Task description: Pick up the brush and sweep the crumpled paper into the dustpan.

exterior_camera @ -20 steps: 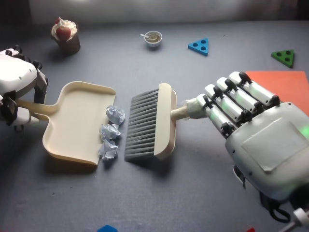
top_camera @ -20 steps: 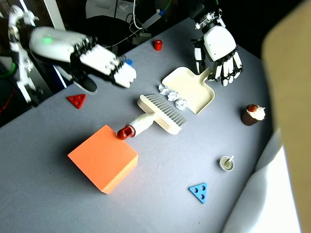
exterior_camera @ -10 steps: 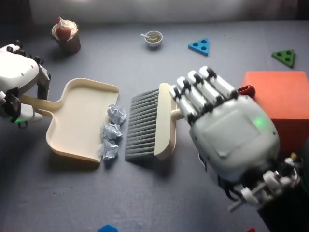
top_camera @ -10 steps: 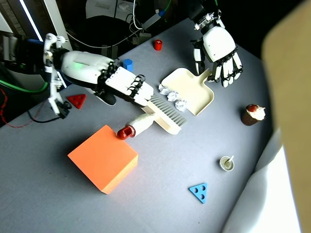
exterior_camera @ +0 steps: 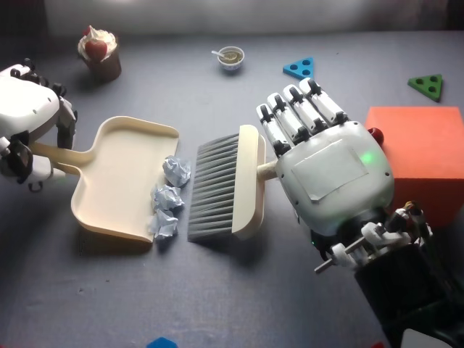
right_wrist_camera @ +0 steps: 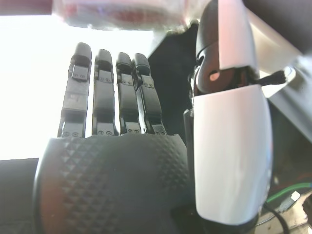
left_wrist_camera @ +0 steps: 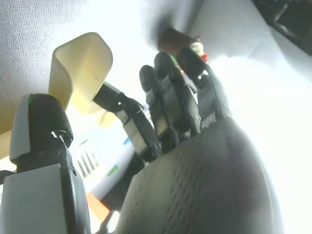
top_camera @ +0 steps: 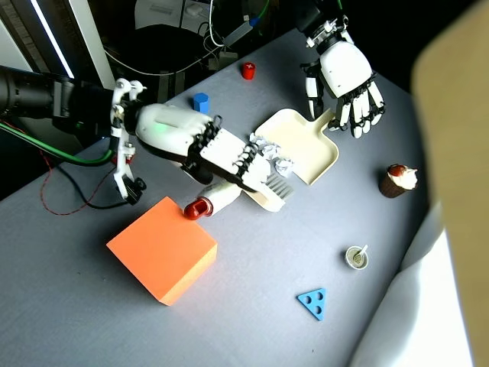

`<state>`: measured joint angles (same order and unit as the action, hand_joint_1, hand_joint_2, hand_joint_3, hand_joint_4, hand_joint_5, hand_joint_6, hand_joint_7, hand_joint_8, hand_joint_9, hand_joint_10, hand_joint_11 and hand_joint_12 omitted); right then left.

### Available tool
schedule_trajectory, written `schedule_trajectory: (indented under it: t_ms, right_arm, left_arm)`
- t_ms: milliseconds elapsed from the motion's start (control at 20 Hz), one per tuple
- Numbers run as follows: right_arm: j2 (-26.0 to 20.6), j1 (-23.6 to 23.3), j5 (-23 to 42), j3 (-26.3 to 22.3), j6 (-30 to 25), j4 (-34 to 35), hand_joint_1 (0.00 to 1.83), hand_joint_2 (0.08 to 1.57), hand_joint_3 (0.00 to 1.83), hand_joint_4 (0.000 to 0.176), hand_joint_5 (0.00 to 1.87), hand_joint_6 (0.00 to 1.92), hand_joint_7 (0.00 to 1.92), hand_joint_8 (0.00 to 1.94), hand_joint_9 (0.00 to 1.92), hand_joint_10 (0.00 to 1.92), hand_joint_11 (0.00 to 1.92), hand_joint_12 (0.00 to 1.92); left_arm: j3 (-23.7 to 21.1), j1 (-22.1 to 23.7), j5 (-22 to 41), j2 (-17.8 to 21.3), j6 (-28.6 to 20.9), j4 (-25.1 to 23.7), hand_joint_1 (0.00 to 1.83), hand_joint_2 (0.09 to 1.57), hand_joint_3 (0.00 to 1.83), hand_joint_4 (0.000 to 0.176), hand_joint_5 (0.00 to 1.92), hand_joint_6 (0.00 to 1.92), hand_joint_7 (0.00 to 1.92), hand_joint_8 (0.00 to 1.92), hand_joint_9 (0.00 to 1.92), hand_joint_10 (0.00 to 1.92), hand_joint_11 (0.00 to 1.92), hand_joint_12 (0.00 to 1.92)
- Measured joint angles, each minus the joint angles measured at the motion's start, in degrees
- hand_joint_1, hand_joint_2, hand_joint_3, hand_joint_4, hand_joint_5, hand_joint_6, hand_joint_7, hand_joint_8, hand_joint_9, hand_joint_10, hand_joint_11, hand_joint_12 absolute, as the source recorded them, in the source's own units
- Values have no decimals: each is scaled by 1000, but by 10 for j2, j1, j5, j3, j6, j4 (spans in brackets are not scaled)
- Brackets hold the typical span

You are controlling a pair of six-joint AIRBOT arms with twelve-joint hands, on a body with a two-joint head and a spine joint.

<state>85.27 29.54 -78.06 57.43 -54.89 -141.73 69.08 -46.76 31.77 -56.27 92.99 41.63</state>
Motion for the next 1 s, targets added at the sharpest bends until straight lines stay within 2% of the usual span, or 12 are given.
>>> schedule_trajectory:
  t_ms: [50,150,250,400,450,550,600,700,750,800,950,1000]
  right_arm:
    - [6,0,0,8,-1,0,1171,934,0,0,336,6,287,5,292,6,324,31]
    - [18,0,1,23,-1,-1,1185,919,0,0,358,12,285,7,286,5,315,28]
    - [27,0,4,37,-4,-2,1175,931,0,0,360,8,273,0,275,0,312,27]
    - [37,0,6,57,-8,-4,1141,945,5,0,336,0,290,6,286,4,322,31]
    - [40,0,7,62,-10,-4,1142,943,3,0,337,3,280,1,286,4,323,32]
    - [45,0,10,72,-15,-5,1148,934,0,0,356,9,291,5,300,8,343,41]
    - [46,0,11,77,-16,-5,1168,913,0,0,371,13,315,13,318,13,346,42]
    - [47,0,13,84,-17,-5,1133,901,0,0,337,1,312,8,310,7,358,47]
    - [48,0,13,87,-17,-5,1126,886,0,0,344,5,324,11,314,7,352,44]
    - [47,0,13,90,-17,-5,1132,891,0,0,355,8,337,14,326,10,358,47]
    - [47,3,13,91,-17,-9,1154,916,2,0,521,10,522,12,499,16,462,88]
    - [47,7,15,91,-18,-10,1148,921,0,0,673,8,745,13,731,20,592,160]
  left_arm:
    - [0,0,0,0,0,0,1080,1101,1,32,1016,920,515,1,437,3,0,861]
    - [0,0,0,0,0,0,1078,1100,0,39,1022,912,533,4,458,6,7,885]
    - [0,0,0,0,0,0,1085,1103,1,16,1014,924,527,1,444,2,0,886]
    - [0,2,0,0,0,0,1089,1102,0,8,1018,918,514,0,432,1,0,865]
    - [0,2,1,0,0,0,1087,1102,0,13,1019,918,518,1,447,5,0,880]
    - [0,2,0,0,0,0,1052,1120,4,64,974,990,502,1,437,2,0,863]
    - [0,2,0,0,0,0,1058,1119,0,55,980,981,511,3,450,5,0,891]
    - [0,4,0,0,0,2,1079,1121,0,3,980,981,502,1,434,5,0,864]
    - [0,4,1,0,0,2,1077,1119,0,10,983,975,503,1,439,5,0,880]
    - [-2,4,3,0,0,2,1061,1123,1,43,972,993,477,3,434,2,0,867]
    - [-6,4,4,0,0,2,1060,1132,0,30,957,1020,482,4,423,5,0,848]
    - [-6,4,4,0,0,2,1031,1145,2,74,925,1069,475,5,414,7,0,844]
